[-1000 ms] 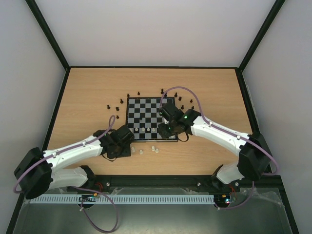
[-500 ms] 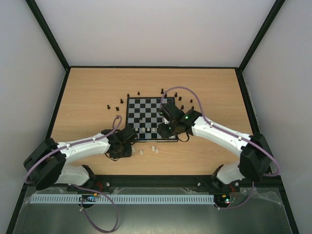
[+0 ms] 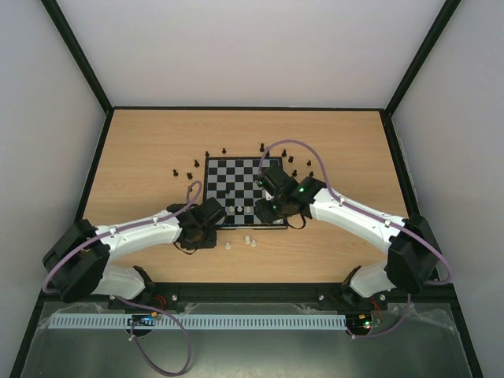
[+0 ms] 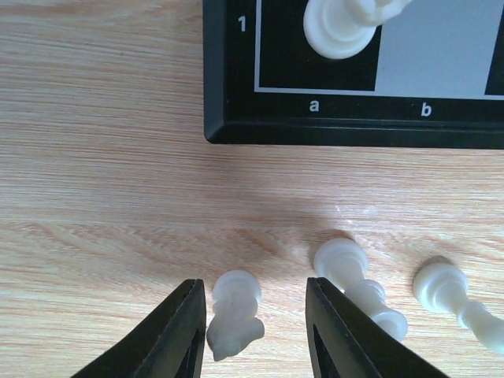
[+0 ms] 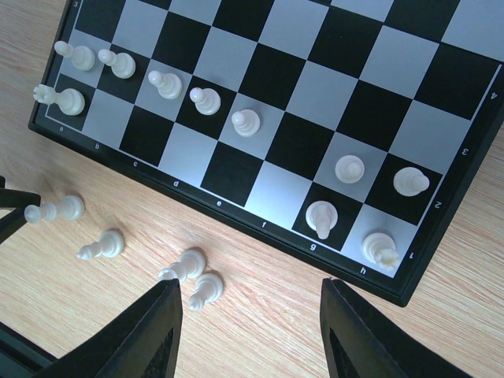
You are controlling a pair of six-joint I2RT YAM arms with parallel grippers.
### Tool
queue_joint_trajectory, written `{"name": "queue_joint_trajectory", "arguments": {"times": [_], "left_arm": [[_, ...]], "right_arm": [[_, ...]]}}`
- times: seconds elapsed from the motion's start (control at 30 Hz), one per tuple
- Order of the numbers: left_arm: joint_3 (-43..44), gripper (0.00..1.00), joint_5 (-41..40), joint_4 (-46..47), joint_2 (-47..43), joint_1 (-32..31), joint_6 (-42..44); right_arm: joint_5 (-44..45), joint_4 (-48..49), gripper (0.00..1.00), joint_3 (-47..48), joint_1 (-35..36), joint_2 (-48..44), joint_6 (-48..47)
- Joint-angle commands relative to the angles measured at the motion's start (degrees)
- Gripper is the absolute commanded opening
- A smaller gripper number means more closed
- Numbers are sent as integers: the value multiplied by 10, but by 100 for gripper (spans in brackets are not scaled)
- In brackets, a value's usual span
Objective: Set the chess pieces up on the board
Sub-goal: Pick up the chess piece at the center of the board.
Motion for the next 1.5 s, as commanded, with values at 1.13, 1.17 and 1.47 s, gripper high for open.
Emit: {"name": "queue_joint_trajectory", "arguments": {"times": [1.13,1.17,1.47], "left_arm": [[2,35,-7,-55,-15,2,12],[1,34,-8,-54,-15,3,12],[-1,32,-8,-52,-10,3,15]], "right_arm": [[-2,-7,49,-11,-1,3,-6],[-4,-7,49,-11,-1,3,-7],[-1,-8,49,-11,-1,4,-6]]}}
